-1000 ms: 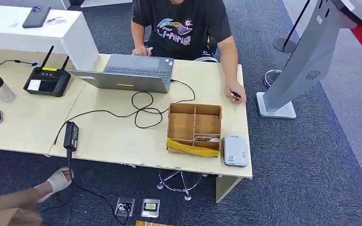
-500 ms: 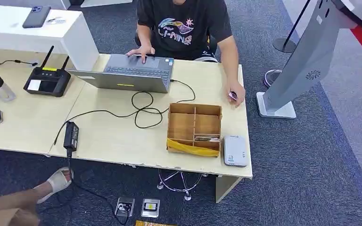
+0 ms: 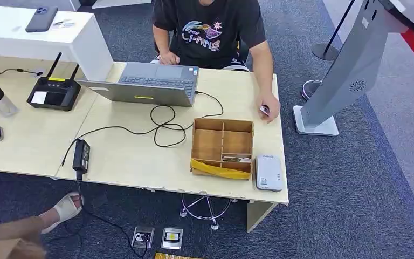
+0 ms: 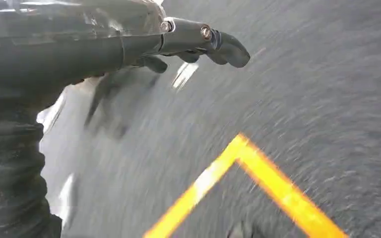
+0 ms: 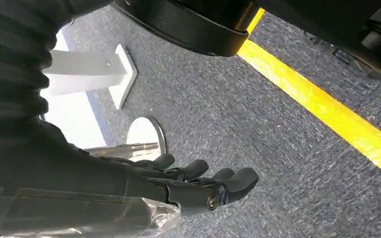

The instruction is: Pass the card to the sensor for recognition and then transmit it.

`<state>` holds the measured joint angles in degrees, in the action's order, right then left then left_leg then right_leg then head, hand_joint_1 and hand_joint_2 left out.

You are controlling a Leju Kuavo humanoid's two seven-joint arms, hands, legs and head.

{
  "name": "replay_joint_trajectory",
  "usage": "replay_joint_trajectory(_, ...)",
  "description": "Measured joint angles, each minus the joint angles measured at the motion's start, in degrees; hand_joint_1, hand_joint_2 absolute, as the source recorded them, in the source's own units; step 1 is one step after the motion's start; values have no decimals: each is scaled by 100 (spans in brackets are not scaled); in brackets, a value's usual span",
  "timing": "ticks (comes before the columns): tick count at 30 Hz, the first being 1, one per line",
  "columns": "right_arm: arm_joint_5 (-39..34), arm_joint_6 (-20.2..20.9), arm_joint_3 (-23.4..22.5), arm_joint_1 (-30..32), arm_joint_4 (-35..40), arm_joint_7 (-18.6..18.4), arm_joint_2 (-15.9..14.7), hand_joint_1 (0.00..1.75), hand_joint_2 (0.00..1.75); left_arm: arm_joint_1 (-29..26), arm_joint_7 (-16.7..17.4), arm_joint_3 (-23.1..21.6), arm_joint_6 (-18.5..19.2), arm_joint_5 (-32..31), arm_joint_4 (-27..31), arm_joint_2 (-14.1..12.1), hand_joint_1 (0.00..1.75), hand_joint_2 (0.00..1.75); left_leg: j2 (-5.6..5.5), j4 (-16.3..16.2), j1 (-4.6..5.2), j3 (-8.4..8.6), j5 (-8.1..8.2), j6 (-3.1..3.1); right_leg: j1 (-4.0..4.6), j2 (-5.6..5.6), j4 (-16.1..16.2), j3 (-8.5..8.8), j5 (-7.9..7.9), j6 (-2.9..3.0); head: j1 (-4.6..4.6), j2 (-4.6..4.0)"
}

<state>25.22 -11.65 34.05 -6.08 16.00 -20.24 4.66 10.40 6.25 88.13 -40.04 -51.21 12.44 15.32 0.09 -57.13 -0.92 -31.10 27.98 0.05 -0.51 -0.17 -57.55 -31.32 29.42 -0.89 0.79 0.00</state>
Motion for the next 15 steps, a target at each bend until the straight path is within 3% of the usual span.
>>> replay_joint_trajectory(2,-92,-2,9,0,-7,61,-15,0,175,-3,-24,2,0,615,-11,79,0,175,0,0,2,0,0,0,-2,-1,0,0,0,0,0,0)
replay_joint_trajectory(6,-160,-39,35,-1,-7,55,-17,0,175,4,-536,4,101,1272,-173,160,0,175,0,0,2,0,0,1,-1,-2,1,1,0,0,2,0)
replay_joint_trajectory(10,-260,-59,35,-1,-7,59,-17,0,175,30,-748,4,431,1291,-304,151,0,175,0,0,0,2,0,0,0,0,1,2,-1,0,0,0)
replay_joint_trajectory(15,-376,-94,44,5,-9,90,-17,0,175,29,-715,2,912,1127,-396,96,0,175,0,0,-1,2,0,0,1,0,0,2,0,0,2,0)
